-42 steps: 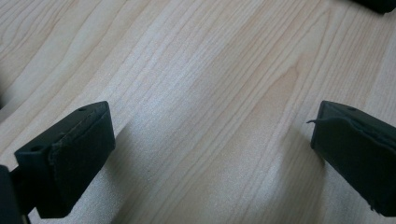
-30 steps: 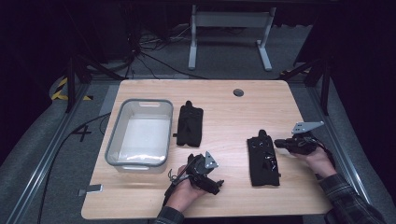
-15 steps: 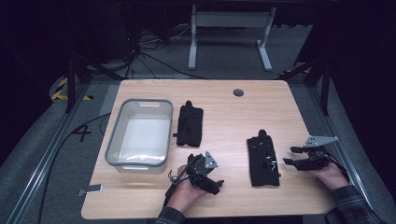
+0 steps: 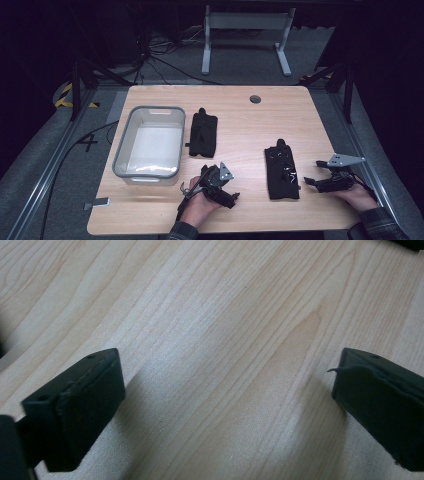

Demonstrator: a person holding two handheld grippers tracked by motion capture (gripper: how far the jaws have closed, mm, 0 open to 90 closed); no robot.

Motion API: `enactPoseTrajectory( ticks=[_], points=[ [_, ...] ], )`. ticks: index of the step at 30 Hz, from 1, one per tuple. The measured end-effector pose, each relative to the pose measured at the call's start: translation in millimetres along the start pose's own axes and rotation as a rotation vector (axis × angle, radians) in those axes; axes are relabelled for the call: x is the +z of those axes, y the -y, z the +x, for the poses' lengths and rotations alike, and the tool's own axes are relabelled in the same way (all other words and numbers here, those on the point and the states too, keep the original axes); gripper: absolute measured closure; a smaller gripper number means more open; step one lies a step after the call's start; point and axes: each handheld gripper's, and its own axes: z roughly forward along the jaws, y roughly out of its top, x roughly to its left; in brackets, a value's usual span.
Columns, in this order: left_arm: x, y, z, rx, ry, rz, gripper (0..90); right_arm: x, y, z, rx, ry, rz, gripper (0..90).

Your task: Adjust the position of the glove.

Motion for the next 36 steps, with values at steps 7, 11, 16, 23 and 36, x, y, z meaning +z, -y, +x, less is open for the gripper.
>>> enactPoseTrajectory(
  ticks=[7,11,16,23,36],
  points=[
    [-7.6,-6.2,3.4,-0.041,-0.020,0.004,28.5,0.0,0.0,0.1,0.000,-0.001,0.001,12.7],
    [-13.0,-14.5,11.0,-0.086,-0.037,-0.007,47.1,0.1,0.0,0.1,0.000,-0.001,0.000,12.7],
    [-15.2,-23.6,23.2,-0.144,-0.064,-0.007,67.3,0.1,0.0,0.1,-0.001,-0.001,0.001,12.6],
    [-16.7,-40.3,39.9,-0.214,-0.117,-0.017,89.4,-0.1,0.1,0.3,-0.003,-0.005,0.001,12.6],
    [-2.5,-60.4,75.7,-0.296,-0.214,-0.036,89.6,0.1,0.2,0.5,-0.007,-0.009,-0.001,12.5]
  ],
)
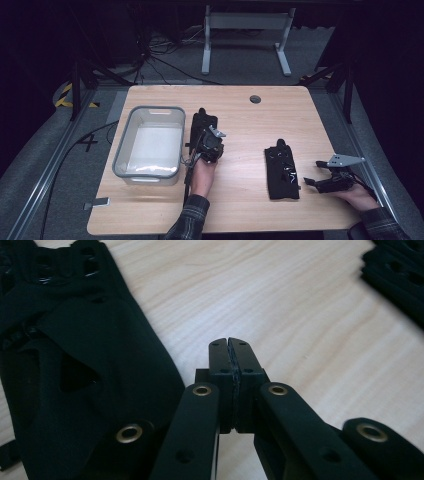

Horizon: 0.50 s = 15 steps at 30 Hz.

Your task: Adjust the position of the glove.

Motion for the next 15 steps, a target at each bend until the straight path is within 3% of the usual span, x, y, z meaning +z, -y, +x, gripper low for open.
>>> enactPoseTrajectory(
  ticks=[7,12,15],
  points=[
    [10.4,0.4,16.0,-0.062,-0.050,-0.009,89.6,0.0,0.0,0.0,-0.002,-0.002,0.000,12.4],
    [17.9,2.8,20.7,-0.065,-0.086,0.024,89.6,0.0,0.0,-0.1,-0.002,-0.003,0.000,12.4],
    [22.6,4.8,22.6,-0.070,-0.085,0.033,89.6,0.0,0.0,-0.1,-0.003,-0.003,0.001,12.4]
  ],
)
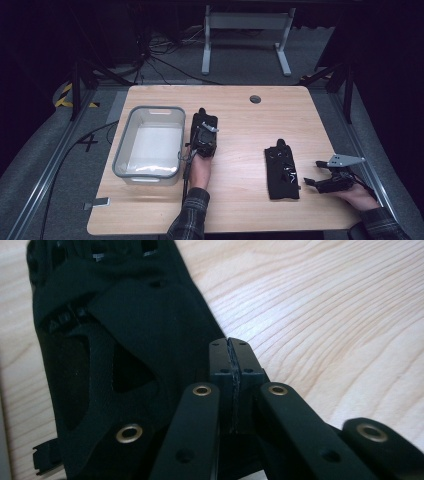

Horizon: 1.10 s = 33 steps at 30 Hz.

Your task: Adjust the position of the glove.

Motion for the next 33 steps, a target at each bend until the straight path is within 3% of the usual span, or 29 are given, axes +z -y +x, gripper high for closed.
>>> enactPoseTrajectory(
  ticks=[6,15,22,33],
  points=[
    [1.9,0.8,-5.4,0.027,0.014,0.015,89.8,0.0,0.0,0.0,0.000,0.000,0.000,12.3],
    [-2.9,5.1,-18.9,0.068,0.083,0.038,89.9,0.0,0.0,0.0,0.000,-0.001,0.000,12.3],
    [-8.6,12.1,-38.4,0.118,0.165,0.054,89.8,0.0,0.0,0.0,0.000,-0.001,0.000,12.3],
    [-16.7,25.7,-66.9,0.156,0.290,0.062,89.8,0.0,0.0,0.0,0.000,-0.001,0.000,12.3]
  ],
)
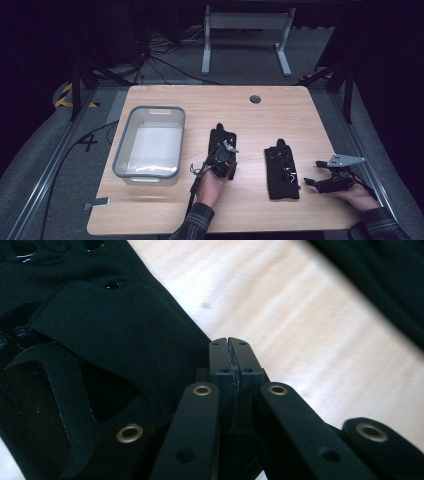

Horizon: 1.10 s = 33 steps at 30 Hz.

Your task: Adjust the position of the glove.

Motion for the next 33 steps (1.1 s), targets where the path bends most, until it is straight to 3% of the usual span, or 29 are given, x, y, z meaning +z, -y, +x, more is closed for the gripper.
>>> enactPoseTrajectory(
  ticks=[9,20,28,31,33],
  points=[
    [5.5,1.5,-25.5,0.034,0.090,0.009,89.8,0.0,0.0,0.0,-0.001,0.000,0.000,12.3],
    [12.3,0.7,-49.5,0.077,0.156,0.022,89.8,0.0,0.0,0.0,-0.001,0.000,0.000,12.3],
    [13.8,-0.5,-53.4,0.080,0.177,0.017,89.7,0.0,0.0,0.0,0.000,0.000,0.000,12.3],
    [8.2,-1.4,-51.2,0.082,0.173,-0.013,86.1,-0.1,-0.5,-0.4,-0.006,-0.004,0.004,13.2],
    [2.0,-2.3,-48.1,0.079,0.161,-0.033,85.7,-2.0,-3.8,-0.9,-0.016,-0.012,0.022,22.7]
  ],
)
